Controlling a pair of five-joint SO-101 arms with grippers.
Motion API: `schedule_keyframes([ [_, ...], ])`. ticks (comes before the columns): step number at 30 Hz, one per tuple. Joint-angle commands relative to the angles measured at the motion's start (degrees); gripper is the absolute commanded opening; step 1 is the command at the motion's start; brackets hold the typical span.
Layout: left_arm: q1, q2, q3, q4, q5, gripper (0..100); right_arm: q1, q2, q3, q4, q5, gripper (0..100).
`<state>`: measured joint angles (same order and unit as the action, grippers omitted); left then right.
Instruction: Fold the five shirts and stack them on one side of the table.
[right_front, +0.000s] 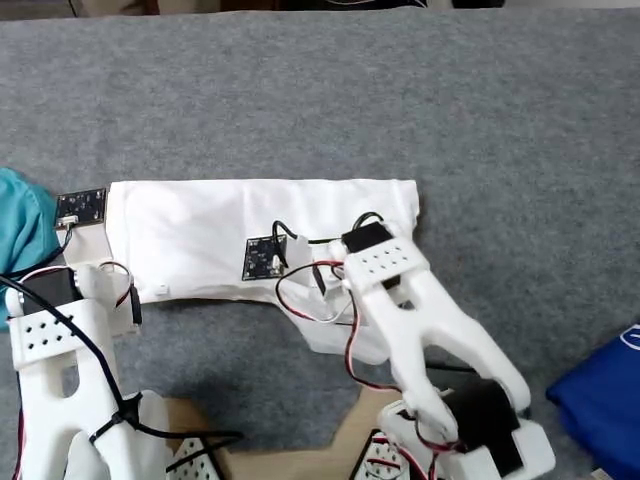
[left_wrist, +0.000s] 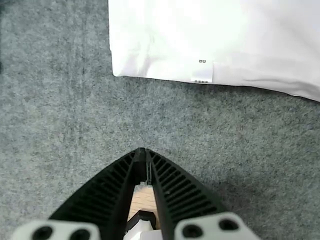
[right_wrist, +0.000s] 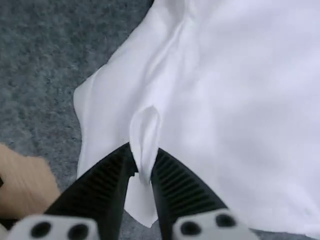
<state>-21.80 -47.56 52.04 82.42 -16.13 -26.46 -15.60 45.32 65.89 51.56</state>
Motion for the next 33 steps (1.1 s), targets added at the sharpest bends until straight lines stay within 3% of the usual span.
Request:
schedule_keyframes([
  [1,-0.53,-1.19,-0.26,0.44,0.09,2,-0.57,-6.11,-1.71,3.43,0.18,0.5],
  [9,-0.53,-1.19,-0.26,0.44,0.09,2,-1.01,-11.82,3.74,6.07,0.18,0.5],
  [13,-0.53,-1.19,-0.26,0.44,0.09,2,-4.00,-12.26,7.78,5.89,0.18,0.7],
  [17,-0.53,-1.19,-0.26,0.44,0.09,2,-8.75,-12.26,11.21,2.46,-4.40,1.4],
  [24,-0.53,-1.19,-0.26,0.44,0.09,2,-13.49,-12.44,14.64,0.79,-5.89,29.9],
  [33,-0.53,-1.19,-0.26,0.44,0.09,2,-13.32,-13.32,17.98,-2.37,-5.89,30.9],
])
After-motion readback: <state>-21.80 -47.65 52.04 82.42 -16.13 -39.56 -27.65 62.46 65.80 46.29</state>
